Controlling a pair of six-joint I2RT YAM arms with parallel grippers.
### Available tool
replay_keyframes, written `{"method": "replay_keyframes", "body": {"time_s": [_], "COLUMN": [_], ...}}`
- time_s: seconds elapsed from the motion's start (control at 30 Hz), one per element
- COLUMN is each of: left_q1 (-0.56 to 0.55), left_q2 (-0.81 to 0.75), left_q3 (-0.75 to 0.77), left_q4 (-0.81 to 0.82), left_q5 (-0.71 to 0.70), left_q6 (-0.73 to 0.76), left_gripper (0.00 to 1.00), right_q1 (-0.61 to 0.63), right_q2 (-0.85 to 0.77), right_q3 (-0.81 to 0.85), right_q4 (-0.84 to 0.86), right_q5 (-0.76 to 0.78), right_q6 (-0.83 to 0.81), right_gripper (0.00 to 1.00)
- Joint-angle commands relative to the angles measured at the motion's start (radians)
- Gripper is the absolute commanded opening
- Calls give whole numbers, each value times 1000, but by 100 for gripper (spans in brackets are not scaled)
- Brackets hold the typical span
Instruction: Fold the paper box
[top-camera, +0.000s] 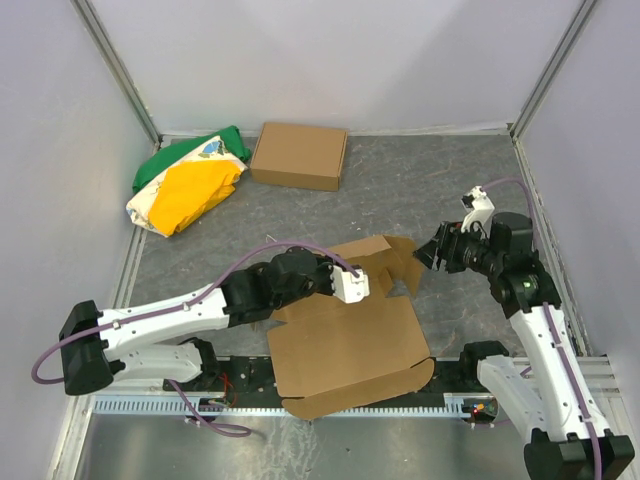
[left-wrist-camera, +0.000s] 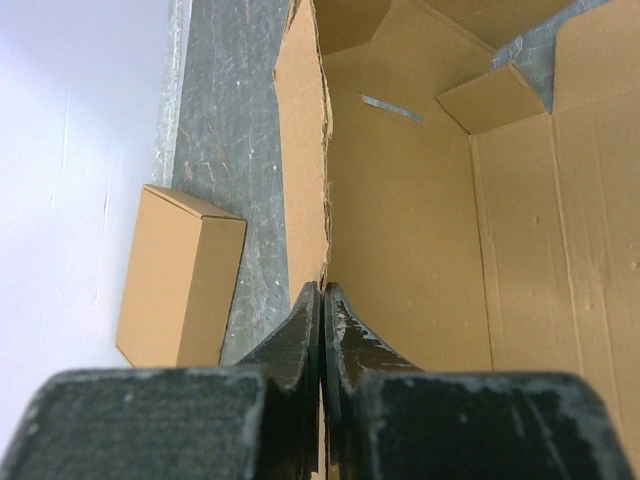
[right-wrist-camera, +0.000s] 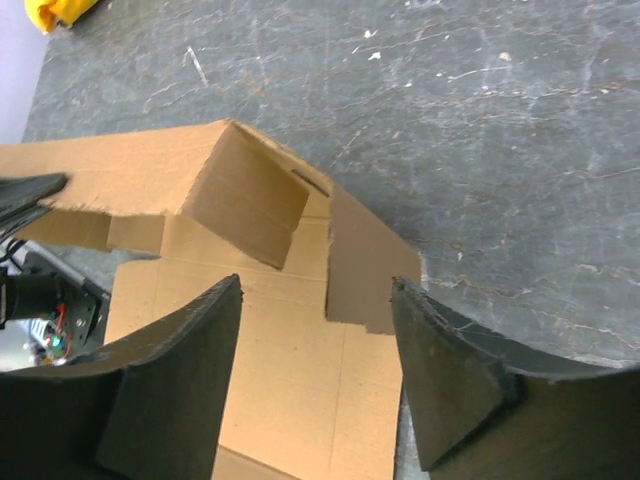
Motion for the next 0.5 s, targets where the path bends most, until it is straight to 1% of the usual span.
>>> {"method": "replay_keyframes", "body": {"time_s": [0.0, 0.17, 0.27, 0.33, 0.47], "left_q1": [-29, -47, -50, -51, -51], "left_q2": [5, -11, -26, -34, -39], "left_q3": [1, -18, -33, -43, -49], "left_q4": [-57, -62, -67, -68, -68], "left_q5": [-14, -48, -66, -79, -92], "left_q6": [-52, -33, -27, -22, -22], "left_gripper": [3, 3, 3, 3, 3], "right_q1": [11, 11, 9, 9, 9], "right_q2": [-1, 38, 97, 105, 56], "right_q3": [-29, -99, -106, -103, -100], "right_q4": [80, 213, 257, 285, 318], "right_q5": [141, 279, 339, 340, 311], "right_q6": [25, 59, 49, 56, 92], "right_gripper": [66, 65, 69, 70, 71]}}
